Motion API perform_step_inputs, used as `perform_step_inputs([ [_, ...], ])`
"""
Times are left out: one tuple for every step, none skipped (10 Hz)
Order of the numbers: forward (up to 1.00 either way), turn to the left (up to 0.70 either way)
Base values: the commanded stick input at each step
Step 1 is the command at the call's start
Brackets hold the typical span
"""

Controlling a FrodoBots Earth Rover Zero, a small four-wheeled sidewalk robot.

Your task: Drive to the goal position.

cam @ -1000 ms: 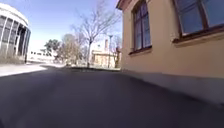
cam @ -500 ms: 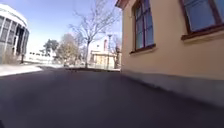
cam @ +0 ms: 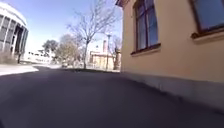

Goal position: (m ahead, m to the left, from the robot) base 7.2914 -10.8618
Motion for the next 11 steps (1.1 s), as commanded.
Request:
perform_step_inputs([
  [0.85,0.0],
  [0.85,0.0],
  [0.85,0.0],
  [0.85,0.0],
  [0.85,0.0],
  [0.85,0.0],
  [0.85,0.0],
  [0.85,0.0],
  [0.85,0.0],
  [0.85,0.0],
  [0.85,0.0],
])
